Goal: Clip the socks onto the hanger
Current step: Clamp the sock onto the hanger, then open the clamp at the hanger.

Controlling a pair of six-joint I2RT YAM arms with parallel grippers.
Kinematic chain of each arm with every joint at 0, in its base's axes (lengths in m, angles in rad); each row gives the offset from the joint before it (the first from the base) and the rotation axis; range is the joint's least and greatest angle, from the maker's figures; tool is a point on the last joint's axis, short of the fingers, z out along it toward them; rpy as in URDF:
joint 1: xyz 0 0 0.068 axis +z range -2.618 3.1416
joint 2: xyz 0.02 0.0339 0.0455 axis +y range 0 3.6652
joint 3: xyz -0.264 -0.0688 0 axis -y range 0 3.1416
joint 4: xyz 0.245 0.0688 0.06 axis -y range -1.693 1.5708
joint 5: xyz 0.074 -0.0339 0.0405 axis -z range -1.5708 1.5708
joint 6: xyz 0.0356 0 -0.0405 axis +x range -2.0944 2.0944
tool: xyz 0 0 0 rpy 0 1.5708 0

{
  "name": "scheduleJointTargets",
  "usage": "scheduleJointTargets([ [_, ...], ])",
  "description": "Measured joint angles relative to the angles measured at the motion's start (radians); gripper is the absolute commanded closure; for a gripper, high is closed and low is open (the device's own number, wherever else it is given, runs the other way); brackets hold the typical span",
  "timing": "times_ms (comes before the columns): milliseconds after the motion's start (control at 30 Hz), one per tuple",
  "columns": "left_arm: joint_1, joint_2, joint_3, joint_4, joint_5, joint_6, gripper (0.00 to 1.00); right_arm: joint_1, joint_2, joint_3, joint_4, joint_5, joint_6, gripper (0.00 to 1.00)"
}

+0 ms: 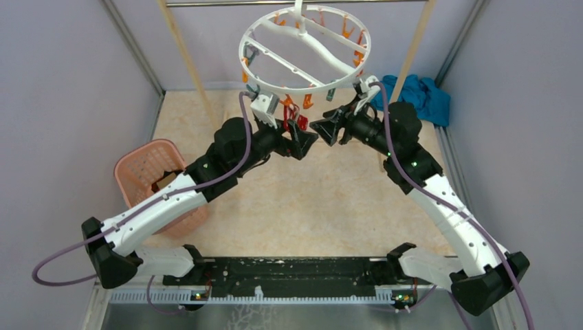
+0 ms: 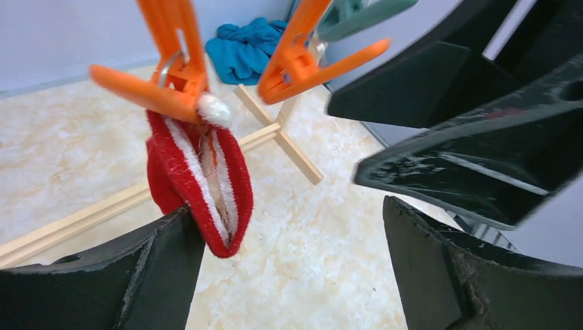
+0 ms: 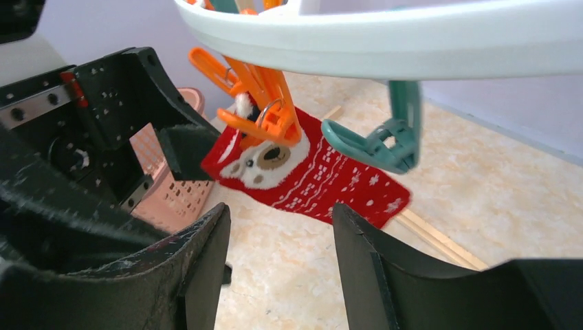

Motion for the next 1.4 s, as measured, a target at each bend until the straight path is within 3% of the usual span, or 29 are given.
scheduleJointTargets([
  [167, 0.0, -0.066, -0.037, 0.019, -0.046, 0.031, 0.02, 0.0, -0.101, -0.025, -0.017, 0.03, 0.002, 0.44],
  [333, 0.0, -0.237, -0.187, 0.028, -0.126, 0.049, 0.01, 0.0, -0.206, -0.085, -0.033, 0.04, 0.012, 0.43],
  [500, 0.0, -0.406, -0.336, -0.126, -0.385, -0.101, 0.01, 0.002, -0.256, -0.166, -0.035, 0.021, 0.038, 0.43],
  [600, 0.004, -0.436, -0.382, -0.217, -0.466, -0.176, 0.02, 0.002, -0.256, -0.215, -0.041, 0.044, 0.053, 0.44],
  [733, 0.005, -0.483, -0.499, -0.233, -0.426, -0.206, 0.13, 0.005, -0.255, -0.249, -0.046, 0.121, 0.074, 0.48],
  [833, 0.002, -0.512, -0.581, -0.166, -0.295, -0.187, 0.09, 0.005, -0.247, -0.248, -0.044, 0.169, 0.08, 0.5],
  [967, -0.073, -0.44, -0.566, -0.07, -0.161, -0.161, 0.07, 0.005, -0.229, -0.245, -0.059, 0.237, 0.089, 0.51],
  [1167, -0.251, -0.21, -0.344, 0.053, -0.065, -0.086, 0.06, 0.003, -0.222, -0.2, -0.122, 0.344, 0.105, 0.53],
  [1267, -0.257, -0.111, -0.244, 0.124, -0.088, -0.038, 0.04, -0.003, -0.222, -0.155, -0.167, 0.416, 0.127, 0.53],
  [1400, -0.256, -0.019, -0.185, 0.24, -0.23, 0.075, 0.02, -0.016, -0.223, -0.088, -0.218, 0.483, 0.145, 0.53],
])
